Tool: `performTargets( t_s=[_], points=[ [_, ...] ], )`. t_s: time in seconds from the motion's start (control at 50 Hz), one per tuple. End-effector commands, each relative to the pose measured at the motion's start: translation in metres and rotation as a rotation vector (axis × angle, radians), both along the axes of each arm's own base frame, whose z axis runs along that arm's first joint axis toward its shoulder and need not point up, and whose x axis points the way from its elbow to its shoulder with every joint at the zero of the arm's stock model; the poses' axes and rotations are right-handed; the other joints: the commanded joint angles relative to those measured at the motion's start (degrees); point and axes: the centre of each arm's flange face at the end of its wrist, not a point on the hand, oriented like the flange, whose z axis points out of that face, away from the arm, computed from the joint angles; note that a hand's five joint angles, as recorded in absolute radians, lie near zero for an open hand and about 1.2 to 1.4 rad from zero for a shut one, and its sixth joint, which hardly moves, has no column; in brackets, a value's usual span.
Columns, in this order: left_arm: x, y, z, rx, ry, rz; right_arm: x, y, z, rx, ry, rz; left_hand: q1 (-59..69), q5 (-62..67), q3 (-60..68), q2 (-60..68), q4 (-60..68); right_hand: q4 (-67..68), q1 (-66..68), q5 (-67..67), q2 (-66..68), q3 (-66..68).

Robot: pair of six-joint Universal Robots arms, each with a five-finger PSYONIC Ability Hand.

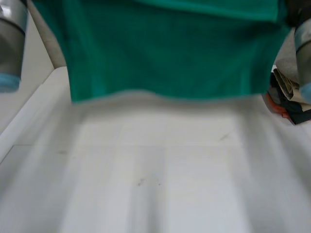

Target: Fold the laundry.

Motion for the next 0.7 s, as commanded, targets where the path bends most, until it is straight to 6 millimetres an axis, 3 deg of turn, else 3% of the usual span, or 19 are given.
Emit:
performTargets(
  t_s=[0.02,0.12,0.18,0.2,0.22,0.32,0.34,0.38,0.42,0.5,0.56,0.58,0.64,0.7],
  points=[
    [0.004,0.001,0.011,-0.056,0.045,0.011,0.005,-0.002,0.027,-0.188,-0.051,0.03,14.76,13.9,11.59,11.33,11.15,11.21,14.71,11.53,12.01,11.49],
    [0.008,0.006,-0.034,0.095,0.035,-0.003,0.006,-0.003,-0.007,-0.077,-0.05,0.07,14.76,13.9,11.59,11.33,11.15,11.21,14.71,11.53,12.01,11.49],
    [0.01,0.014,-0.075,0.22,0.029,-0.019,0.006,0.0,-0.028,0.006,-0.043,0.094,14.76,13.9,11.59,11.33,11.15,11.21,14.71,11.53,12.01,11.49],
    [0.009,0.017,-0.086,0.25,0.025,-0.026,0.007,0.004,-0.047,0.089,-0.025,0.12,14.76,13.9,11.59,11.33,11.15,11.21,14.71,11.53,12.01,11.49],
    [0.009,0.022,-0.106,0.31,0.018,-0.033,0.007,0.006,-0.055,0.121,-0.018,0.13,14.76,13.9,11.59,11.33,11.15,11.21,14.71,11.53,12.01,11.49],
    [0.008,0.033,-0.155,0.418,-0.004,-0.046,0.008,0.022,-0.118,0.398,0.017,0.191,14.76,13.9,11.59,11.33,11.15,11.21,14.71,11.53,12.01,11.49],
    [0.009,0.034,-0.165,0.437,-0.01,-0.044,0.008,0.025,-0.142,0.498,0.019,0.191,14.76,13.9,11.59,11.33,11.15,11.21,14.71,11.53,12.01,11.49],
    [0.008,0.037,-0.192,0.491,-0.026,-0.044,0.006,0.03,-0.162,0.594,0.019,0.184,14.76,13.9,11.59,11.33,11.15,11.21,14.71,11.53,12.01,11.49],
    [0.007,0.039,-0.205,0.525,-0.036,-0.044,0.004,0.037,-0.186,0.729,0.017,0.173,14.76,13.9,11.59,11.33,11.15,11.21,14.71,11.53,12.01,11.49],
    [0.007,0.044,-0.222,0.571,-0.047,-0.049,-0.002,0.042,-0.204,0.88,-0.033,0.134,14.76,13.9,11.59,11.33,11.15,11.21,14.71,11.53,12.01,11.49],
    [0.008,0.047,-0.226,0.586,-0.047,-0.047,-0.015,0.036,-0.203,0.918,-0.147,0.093,14.76,13.9,11.59,11.33,11.15,11.21,14.71,11.53,12.01,11.49],
    [0.007,0.048,-0.227,0.588,-0.048,-0.049,-0.026,0.031,-0.201,0.934,-0.253,0.071,14.76,13.9,11.59,11.33,11.15,6.44,9.94,6.76,7.24,6.72],
    [0.009,0.051,-0.225,0.588,-0.046,-0.048,-0.032,0.028,-0.199,0.948,-0.365,0.071,14.76,13.9,11.59,11.33,11.15,-12.56,-9.06,-12.24,-11.76,-12.28],
    [0.008,0.053,-0.224,0.586,-0.045,-0.051,-0.031,0.031,-0.195,0.966,-0.431,0.11,14.76,13.9,11.59,11.33,11.15,-16.31,-12.82,-16.0,-15.52,-16.03]
  ],
)
